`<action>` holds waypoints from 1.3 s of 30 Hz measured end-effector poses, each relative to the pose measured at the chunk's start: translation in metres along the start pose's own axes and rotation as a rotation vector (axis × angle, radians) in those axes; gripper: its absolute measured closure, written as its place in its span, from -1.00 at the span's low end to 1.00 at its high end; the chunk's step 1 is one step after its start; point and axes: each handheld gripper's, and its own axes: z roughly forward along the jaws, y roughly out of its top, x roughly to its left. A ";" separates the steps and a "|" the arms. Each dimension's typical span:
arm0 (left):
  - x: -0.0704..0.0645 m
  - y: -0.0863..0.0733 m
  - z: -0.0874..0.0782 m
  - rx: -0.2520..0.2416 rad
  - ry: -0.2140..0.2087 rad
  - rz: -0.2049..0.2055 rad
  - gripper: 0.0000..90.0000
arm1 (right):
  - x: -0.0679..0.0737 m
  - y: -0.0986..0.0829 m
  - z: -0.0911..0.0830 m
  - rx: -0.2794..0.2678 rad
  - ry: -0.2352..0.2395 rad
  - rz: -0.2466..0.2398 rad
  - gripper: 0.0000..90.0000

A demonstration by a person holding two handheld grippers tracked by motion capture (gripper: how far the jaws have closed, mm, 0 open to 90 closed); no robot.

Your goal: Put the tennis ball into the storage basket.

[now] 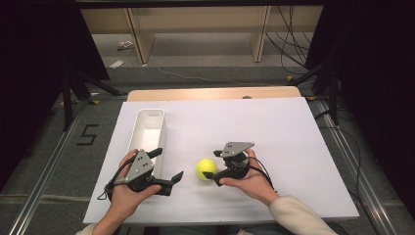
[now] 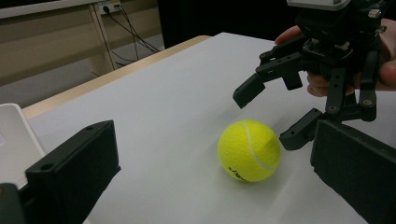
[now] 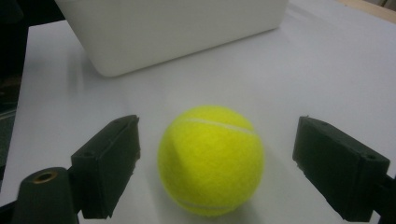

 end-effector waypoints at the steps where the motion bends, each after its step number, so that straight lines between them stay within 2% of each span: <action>1: 0.000 0.000 0.000 0.000 0.000 0.000 -0.99 | 0.000 0.000 0.001 0.004 0.000 0.002 -0.66; 25: 0.000 0.000 0.000 0.000 -0.004 0.000 -0.99 | 0.001 -0.006 0.020 0.047 0.022 0.009 -0.66; 39: 0.000 -0.001 0.000 0.000 -0.004 -0.002 -0.99 | 0.000 -0.007 0.031 0.065 0.017 0.018 -0.66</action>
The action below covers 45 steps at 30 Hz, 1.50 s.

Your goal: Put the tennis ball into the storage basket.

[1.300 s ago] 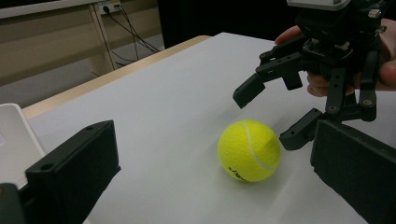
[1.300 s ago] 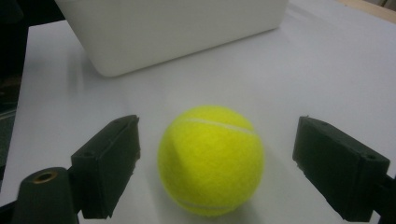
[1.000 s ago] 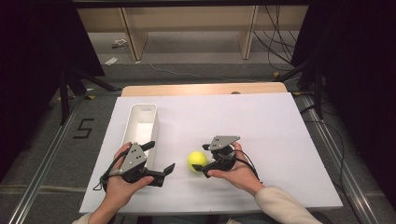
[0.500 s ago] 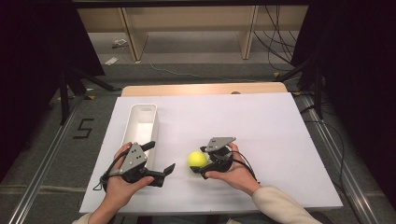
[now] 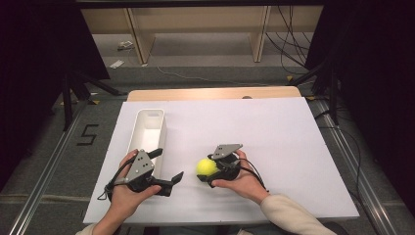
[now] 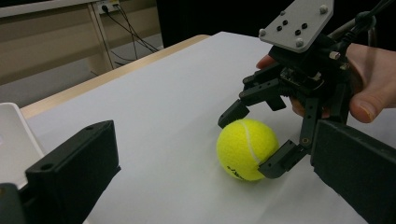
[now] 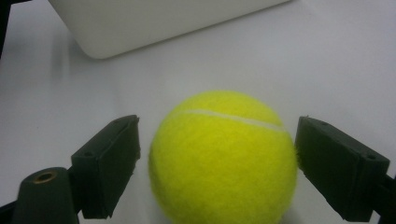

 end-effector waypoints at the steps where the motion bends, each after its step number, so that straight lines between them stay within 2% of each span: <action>1: 0.000 0.000 0.000 0.000 0.000 0.000 -0.99 | 0.000 0.000 0.001 0.000 -0.001 -0.001 -0.66; 23: 0.000 0.000 -0.001 0.000 0.001 0.000 -0.99 | 0.001 -0.001 0.012 0.037 -0.003 -0.002 -0.65; 33: 0.000 0.000 -0.001 0.000 0.000 0.003 -0.99 | 0.002 -0.002 0.015 0.049 -0.001 -0.003 -0.55; 37: 0.000 0.000 -0.001 0.000 0.000 0.003 -0.99 | 0.001 -0.001 0.014 0.049 -0.004 -0.006 -0.45; 45: 0.000 0.000 -0.001 0.001 -0.001 0.003 -0.99 | 0.001 -0.001 0.014 0.052 -0.007 -0.007 -0.43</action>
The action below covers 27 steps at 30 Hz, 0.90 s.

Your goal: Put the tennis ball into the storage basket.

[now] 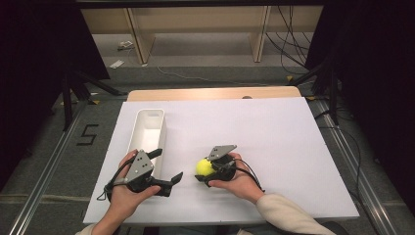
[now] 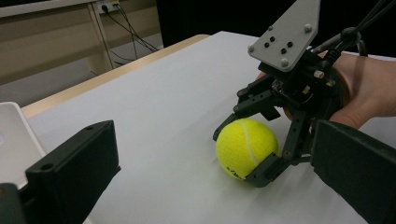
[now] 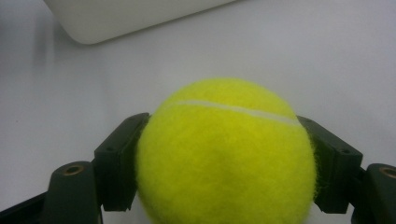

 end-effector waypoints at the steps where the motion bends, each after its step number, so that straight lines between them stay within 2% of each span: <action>1: 0.000 0.000 0.000 0.000 0.000 0.000 -0.99 | 0.000 0.000 0.000 -0.001 0.001 -0.001 -0.43; 13: 0.000 0.000 0.000 -0.002 -0.001 -0.002 -0.99 | 0.001 0.001 -0.001 0.001 -0.008 -0.018 -0.41; 27: 0.000 0.000 0.000 -0.002 -0.001 -0.002 -0.99 | 0.000 0.007 -0.008 -0.041 -0.016 -0.007 -0.41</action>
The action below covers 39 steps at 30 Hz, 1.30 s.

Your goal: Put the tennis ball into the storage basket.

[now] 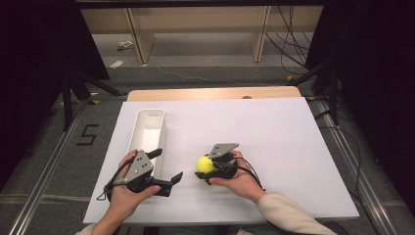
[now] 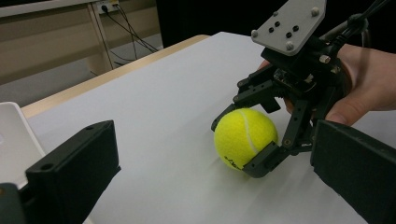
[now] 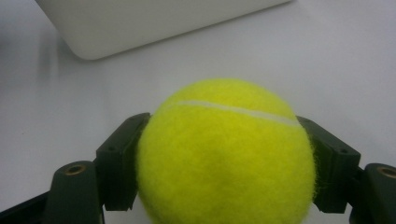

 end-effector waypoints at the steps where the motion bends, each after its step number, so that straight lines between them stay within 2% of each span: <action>1: 0.000 0.000 0.000 0.000 0.000 0.001 -0.99 | 0.000 0.000 -0.001 -0.002 -0.001 -0.001 -0.41; 19: 0.000 0.000 0.000 0.000 0.000 0.000 -0.99 | 0.001 0.007 -0.006 -0.040 0.000 0.006 -0.41; 39: 0.000 0.000 0.000 0.000 0.000 -0.001 -0.98 | 0.002 0.015 -0.012 -0.073 -0.007 -0.010 -0.41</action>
